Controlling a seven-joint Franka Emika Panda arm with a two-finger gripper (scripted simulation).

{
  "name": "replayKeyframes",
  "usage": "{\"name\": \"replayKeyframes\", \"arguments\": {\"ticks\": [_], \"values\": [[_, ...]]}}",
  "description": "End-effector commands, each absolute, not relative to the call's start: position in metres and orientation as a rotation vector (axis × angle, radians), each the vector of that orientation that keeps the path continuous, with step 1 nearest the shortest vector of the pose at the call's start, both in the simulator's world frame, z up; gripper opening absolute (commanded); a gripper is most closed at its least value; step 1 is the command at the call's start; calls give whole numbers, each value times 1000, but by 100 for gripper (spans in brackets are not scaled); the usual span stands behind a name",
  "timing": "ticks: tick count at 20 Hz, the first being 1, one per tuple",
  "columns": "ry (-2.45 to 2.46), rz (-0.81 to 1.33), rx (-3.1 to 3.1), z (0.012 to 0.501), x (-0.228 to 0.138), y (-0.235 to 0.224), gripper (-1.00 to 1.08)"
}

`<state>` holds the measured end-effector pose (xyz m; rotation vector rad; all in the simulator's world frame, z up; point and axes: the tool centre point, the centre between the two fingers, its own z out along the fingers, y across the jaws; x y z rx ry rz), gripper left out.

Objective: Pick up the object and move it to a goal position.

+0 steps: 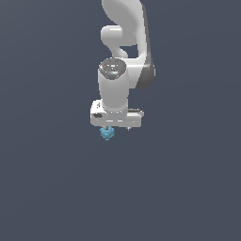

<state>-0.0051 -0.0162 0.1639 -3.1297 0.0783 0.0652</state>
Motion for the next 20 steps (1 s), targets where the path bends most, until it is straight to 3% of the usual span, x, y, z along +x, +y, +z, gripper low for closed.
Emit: {"name": "replayKeyframes", "arguments": {"ticks": [1,20], "values": [[78,65,-3130,164,-5,-16,100],[98,44,-3149,172,-7,-24,100]]}}
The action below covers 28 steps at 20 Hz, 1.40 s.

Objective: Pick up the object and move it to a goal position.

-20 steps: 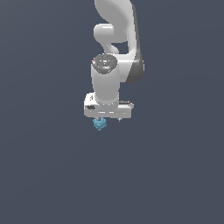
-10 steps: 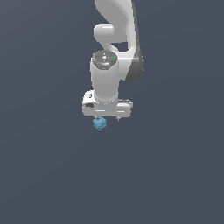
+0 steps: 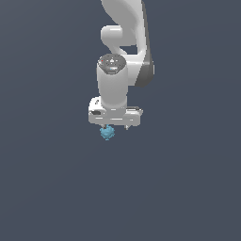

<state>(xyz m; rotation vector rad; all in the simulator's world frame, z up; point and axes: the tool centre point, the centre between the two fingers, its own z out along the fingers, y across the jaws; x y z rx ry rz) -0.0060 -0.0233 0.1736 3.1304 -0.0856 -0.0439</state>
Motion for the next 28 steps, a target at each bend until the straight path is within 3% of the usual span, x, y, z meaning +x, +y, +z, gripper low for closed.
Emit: {"name": "replayKeyframes", "arguments": {"ticks": [1,28], "values": [[-112,-44,3130,171,-7,-24,100],[-1104,-5,2942,95,-64,-69,100]]}}
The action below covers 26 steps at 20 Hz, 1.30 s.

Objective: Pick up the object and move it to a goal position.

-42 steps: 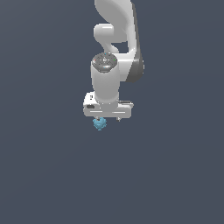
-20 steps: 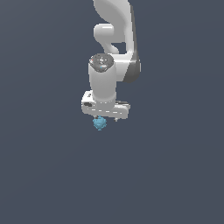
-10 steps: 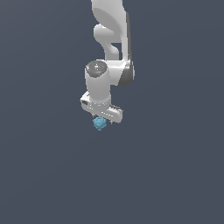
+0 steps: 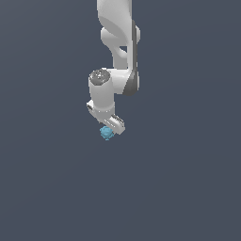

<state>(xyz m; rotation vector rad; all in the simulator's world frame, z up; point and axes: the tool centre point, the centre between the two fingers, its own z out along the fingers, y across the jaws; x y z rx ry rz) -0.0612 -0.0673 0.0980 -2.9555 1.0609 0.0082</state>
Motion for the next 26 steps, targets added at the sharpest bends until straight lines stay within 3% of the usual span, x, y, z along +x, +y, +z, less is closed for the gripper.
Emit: {"name": "replayKeyframes", "arguments": {"ticks": [1,12,26], "values": [[1124,4,-2933,94,-65,-70,100],[1183,1,-2911,87,-70,-74,100],[1191,0,-2907,40,-71,-74,100]]}}
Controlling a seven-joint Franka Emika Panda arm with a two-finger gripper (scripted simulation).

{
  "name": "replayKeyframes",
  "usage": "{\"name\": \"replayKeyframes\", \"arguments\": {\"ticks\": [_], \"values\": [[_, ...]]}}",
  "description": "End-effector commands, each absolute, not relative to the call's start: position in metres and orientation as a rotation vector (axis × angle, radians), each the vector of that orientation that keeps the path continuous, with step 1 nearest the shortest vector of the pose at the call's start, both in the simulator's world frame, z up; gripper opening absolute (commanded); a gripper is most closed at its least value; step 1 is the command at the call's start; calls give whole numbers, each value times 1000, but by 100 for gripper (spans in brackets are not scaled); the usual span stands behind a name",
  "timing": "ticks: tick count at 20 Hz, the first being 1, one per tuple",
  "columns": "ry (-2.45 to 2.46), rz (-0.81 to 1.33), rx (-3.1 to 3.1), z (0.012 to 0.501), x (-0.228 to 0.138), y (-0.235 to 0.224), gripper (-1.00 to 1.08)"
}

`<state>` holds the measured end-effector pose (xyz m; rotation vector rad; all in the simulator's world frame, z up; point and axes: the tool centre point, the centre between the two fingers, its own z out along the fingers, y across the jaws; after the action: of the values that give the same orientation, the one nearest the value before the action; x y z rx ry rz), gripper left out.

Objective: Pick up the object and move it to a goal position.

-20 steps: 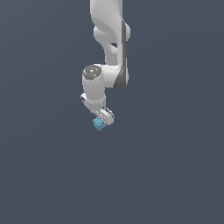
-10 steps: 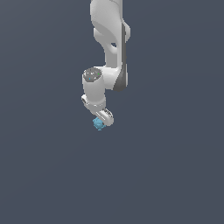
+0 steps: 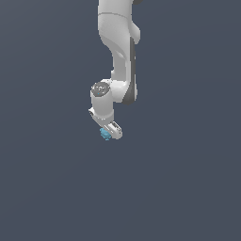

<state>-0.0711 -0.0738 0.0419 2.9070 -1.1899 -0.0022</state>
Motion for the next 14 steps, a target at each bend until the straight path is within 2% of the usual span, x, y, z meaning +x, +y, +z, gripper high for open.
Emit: {"name": "replayKeyframes", "arguments": {"ticks": [1,2,14], "values": [[-1191,0,2907,39,-70,-74,100],[-1191,0,2907,39,-70,-74,-100],[-1190,2,2909,41,-69,-73,-100]]}}
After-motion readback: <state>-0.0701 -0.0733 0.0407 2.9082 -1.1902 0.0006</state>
